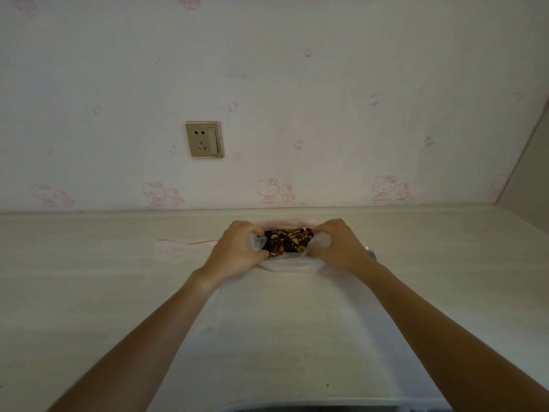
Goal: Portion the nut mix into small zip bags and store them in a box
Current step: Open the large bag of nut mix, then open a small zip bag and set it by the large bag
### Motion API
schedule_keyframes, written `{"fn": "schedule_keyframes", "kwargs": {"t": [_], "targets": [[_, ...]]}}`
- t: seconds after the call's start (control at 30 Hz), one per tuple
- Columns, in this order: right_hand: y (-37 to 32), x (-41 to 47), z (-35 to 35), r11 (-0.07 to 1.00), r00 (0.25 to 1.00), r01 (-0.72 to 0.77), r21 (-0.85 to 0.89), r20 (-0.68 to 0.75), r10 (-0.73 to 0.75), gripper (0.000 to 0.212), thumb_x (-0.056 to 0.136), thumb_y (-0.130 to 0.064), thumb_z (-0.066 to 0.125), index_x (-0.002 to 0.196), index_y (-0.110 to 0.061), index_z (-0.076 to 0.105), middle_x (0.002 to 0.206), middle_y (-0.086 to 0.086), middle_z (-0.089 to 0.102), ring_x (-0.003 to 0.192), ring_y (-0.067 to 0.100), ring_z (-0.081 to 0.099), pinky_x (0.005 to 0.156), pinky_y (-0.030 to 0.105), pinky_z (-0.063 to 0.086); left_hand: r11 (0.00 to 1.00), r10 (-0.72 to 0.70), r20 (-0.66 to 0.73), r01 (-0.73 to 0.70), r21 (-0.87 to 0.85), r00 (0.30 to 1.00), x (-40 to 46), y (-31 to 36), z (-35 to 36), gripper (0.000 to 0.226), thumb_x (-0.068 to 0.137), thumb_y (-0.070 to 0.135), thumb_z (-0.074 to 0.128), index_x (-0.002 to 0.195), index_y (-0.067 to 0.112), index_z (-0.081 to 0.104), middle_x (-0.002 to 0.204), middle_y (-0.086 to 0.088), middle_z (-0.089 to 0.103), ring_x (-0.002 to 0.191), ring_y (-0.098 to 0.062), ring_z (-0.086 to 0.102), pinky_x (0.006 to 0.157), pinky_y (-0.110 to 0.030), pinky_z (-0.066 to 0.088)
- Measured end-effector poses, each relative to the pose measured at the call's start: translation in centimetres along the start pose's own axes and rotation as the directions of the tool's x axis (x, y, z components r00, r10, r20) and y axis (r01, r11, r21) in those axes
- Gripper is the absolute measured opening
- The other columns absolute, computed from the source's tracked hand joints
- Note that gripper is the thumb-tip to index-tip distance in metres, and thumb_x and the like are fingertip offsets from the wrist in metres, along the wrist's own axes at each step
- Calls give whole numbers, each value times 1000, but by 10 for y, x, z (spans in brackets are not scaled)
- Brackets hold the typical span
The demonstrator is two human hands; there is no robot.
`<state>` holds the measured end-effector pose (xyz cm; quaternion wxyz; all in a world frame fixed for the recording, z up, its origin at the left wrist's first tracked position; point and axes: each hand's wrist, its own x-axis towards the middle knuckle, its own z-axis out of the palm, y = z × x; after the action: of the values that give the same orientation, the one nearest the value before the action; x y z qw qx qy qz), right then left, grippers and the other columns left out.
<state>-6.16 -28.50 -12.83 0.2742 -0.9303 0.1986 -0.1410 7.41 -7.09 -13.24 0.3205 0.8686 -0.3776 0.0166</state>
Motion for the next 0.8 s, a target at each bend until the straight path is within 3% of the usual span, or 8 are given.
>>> {"fn": "schedule_keyframes", "kwargs": {"t": [0.07,0.13,0.2,0.3,0.37,0.47,0.57,0.8], "targets": [[-2,-12,-4,999,997,26,42,-71,-23,31,91,-26,71,121,-20,71,139,5,51,129,19,48,100,23,37,999,13,-62,-16,-47,998,-6,-2,-6,39,81,25,84,118,20,71,120,8,54,118,-6,47,92,-22,34],[-5,-32,-5,995,984,86,54,-161,-76,21,95,-30,67,116,-27,70,134,-5,51,117,6,48,89,3,29,994,22,-117,-34,-101,993,-17,-4,-14,32,84,20,82,115,22,71,124,8,57,117,-5,51,95,-22,37],[-10,-58,0,987,969,155,37,-199,-145,12,97,-33,65,108,-32,69,123,-14,56,105,1,52,82,-4,30,990,20,-184,-46,-135,983,-35,-10,-23,27,87,17,80,112,23,72,122,10,61,115,-6,57,95,-24,43],[-15,-94,9,967,965,254,20,-77,-252,19,96,-37,65,115,-32,65,125,-12,60,110,8,59,88,12,42,994,-36,-287,5,-108,957,-65,-27,-38,19,89,16,79,105,25,73,113,12,67,105,-8,64,90,-30,52],[-15,-109,16,955,955,296,-33,7,-296,25,98,-36,62,121,-28,66,134,-8,57,120,12,55,102,24,43,994,-109,-356,98,-48,928,-85,-41,-49,15,89,17,78,101,24,73,109,6,70,103,-15,67,90,-38,54],[-16,-120,25,915,934,357,-188,42,-355,30,103,-37,51,127,-25,65,140,-7,53,126,13,49,110,25,34,948,-217,-341,281,149,915,-108,-59,-60,21,91,37,74,109,25,73,119,3,68,115,-24,63,97,-40,50],[-18,-123,27,935,942,336,-112,13,-337,27,103,-37,53,123,-23,65,128,-7,59,114,13,55,102,28,44,877,-316,-286,394,276,905,-121,-68,-60,30,94,50,67,113,27,74,123,0,68,119,-28,61,96,-40,49],[-19,-125,29,926,935,352,-135,14,-354,26,103,-38,53,123,-25,65,126,-8,60,109,9,55,99,24,43,940,-263,-426,329,90,866,-128,-67,-64,7,93,25,71,92,24,78,101,0,76,101,-28,68,88,-43,53]]}}
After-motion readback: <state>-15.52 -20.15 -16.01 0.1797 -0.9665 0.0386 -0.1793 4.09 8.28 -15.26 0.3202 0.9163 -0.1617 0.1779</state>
